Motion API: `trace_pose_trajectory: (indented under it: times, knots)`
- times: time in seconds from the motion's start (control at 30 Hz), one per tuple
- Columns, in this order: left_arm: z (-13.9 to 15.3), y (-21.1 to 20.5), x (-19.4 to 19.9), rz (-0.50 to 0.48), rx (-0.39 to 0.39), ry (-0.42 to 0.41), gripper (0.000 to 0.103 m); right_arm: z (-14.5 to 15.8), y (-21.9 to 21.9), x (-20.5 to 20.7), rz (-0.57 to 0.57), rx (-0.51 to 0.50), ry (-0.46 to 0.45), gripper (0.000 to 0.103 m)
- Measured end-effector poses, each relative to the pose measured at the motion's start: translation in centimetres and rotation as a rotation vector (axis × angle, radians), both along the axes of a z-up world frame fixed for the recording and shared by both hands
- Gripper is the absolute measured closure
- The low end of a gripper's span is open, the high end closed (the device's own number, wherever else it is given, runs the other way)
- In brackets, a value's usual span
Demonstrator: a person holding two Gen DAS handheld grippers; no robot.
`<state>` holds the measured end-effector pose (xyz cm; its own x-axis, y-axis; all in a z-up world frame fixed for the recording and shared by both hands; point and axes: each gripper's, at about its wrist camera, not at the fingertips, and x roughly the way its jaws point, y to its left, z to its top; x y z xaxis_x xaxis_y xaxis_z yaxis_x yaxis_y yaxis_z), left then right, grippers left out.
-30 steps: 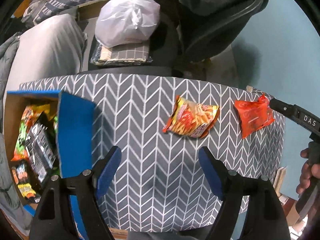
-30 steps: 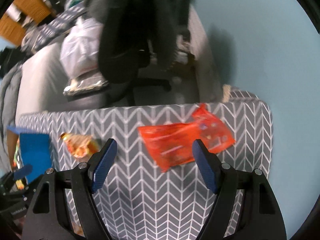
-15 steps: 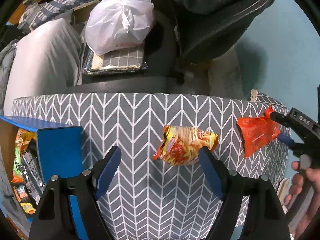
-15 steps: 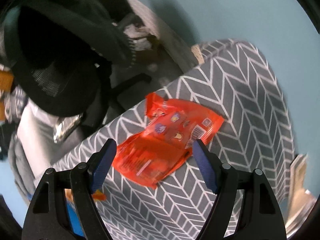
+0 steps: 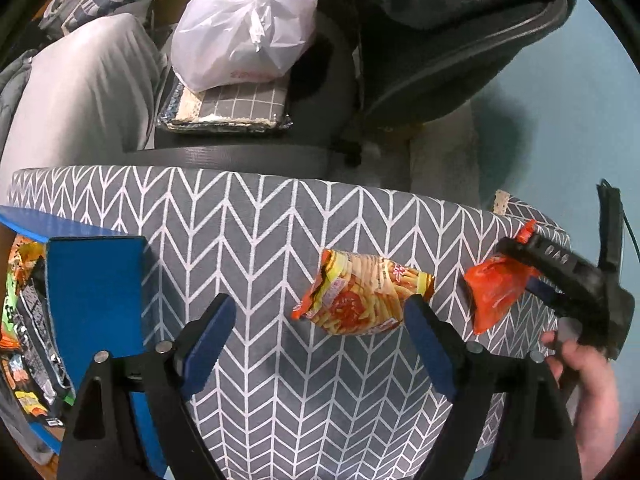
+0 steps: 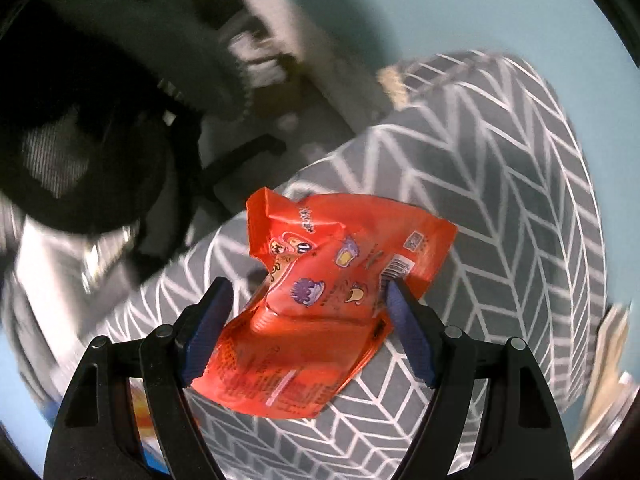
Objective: Organize snacks
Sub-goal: 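Grasp the yellow fries packet with left gripper while right grasps red-orange bag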
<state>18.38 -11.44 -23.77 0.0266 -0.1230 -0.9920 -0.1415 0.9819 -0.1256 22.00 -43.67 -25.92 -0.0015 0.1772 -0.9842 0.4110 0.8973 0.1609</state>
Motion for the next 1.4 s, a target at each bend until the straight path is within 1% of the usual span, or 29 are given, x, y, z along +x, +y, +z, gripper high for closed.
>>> trace_pose_trajectory:
  times: [0.1, 0.27, 0.3, 0.33, 0.4, 0.47, 0.57, 0.73, 0.83, 0.87, 0.97, 1.1, 1.13, 1.2, 1.23, 1.27, 1.33, 1.4]
  knots:
    - [-0.4, -0.9, -0.3, -0.033, -0.006, 0.005, 0.016, 0.2, 1.8, -0.3, 0.152, -0.019, -0.029, 0.026]
    - [-1.3, -2.1, -0.7, -0.080, 0.012, 0.018, 0.016, 0.8, 3.8, -1.1, 0.338, -0.036, -0.071, 0.032]
    - [-1.4, -2.3, -0.8, -0.086, 0.014, 0.020, 0.016, 1.0, 4.3, -1.2, 0.393, -0.050, -0.074, 0.036]
    - [-1.6, -2.5, -0.8, -0.093, 0.019, 0.022, 0.016, 1.0, 4.7, -1.4, 0.436, -0.065, -0.073, 0.036]
    - [-2.1, -2.8, -0.7, -0.104, 0.027, 0.031, 0.016, 1.0, 5.2, -1.9, 0.504, -0.072, -0.079, 0.036]
    - [-2.5, -2.9, -0.7, -0.102, 0.031, 0.038, 0.016, 1.0, 5.3, -2.3, 0.536, -0.076, -0.081, 0.036]
    - [-3.3, -3.1, -0.5, -0.088, 0.022, 0.059, 0.016, 0.8, 4.8, -2.7, 0.516, -0.034, -0.076, 0.036]
    - [-4.7, -3.8, 0.2, -0.082, 0.033, 0.085, 0.016, 1.3, 3.8, -3.6, 0.401, 0.027, -0.076, 0.027]
    - [-5.8, -4.0, 0.8, -0.077, 0.039, 0.103, 0.014, 1.6, 3.4, -4.4, 0.344, 0.046, -0.075, 0.027]
    - [-6.0, -4.1, 0.8, -0.072, 0.035, 0.104, 0.012, 1.6, 3.4, -4.5, 0.337, 0.050, -0.074, 0.027]
    - [-6.6, -4.0, 1.2, -0.053, 0.025, 0.109, 0.012, 1.5, 3.4, -5.1, 0.308, 0.056, -0.068, 0.027]
    - [-6.9, -4.1, 1.6, -0.040, 0.026, 0.091, 0.012, 1.1, 4.0, -5.5, 0.299, 0.025, -0.052, 0.026]
    - [-7.0, -4.1, 1.6, -0.044, 0.027, 0.082, 0.013, 1.0, 4.0, -5.4, 0.293, 0.021, -0.049, 0.026]
    - [-7.2, -4.1, 1.8, -0.056, 0.017, 0.077, 0.021, 0.8, 4.2, -5.3, 0.290, 0.002, -0.043, 0.026]
    - [-7.2, -4.3, 1.8, -0.068, 0.006, 0.074, 0.032, 0.6, 4.4, -5.2, 0.292, -0.011, -0.038, 0.026]
    - [-7.2, -4.3, 1.9, -0.076, 0.003, 0.075, 0.041, 0.4, 4.6, -5.2, 0.296, -0.018, -0.036, 0.026]
    - [-7.1, -4.5, 1.9, -0.090, 0.011, 0.070, 0.045, 0.2, 5.1, -5.2, 0.312, -0.046, -0.033, 0.026]
    - [-6.9, -4.7, 1.8, -0.101, 0.007, 0.062, 0.047, 0.2, 5.5, -5.2, 0.336, -0.067, -0.033, 0.026]
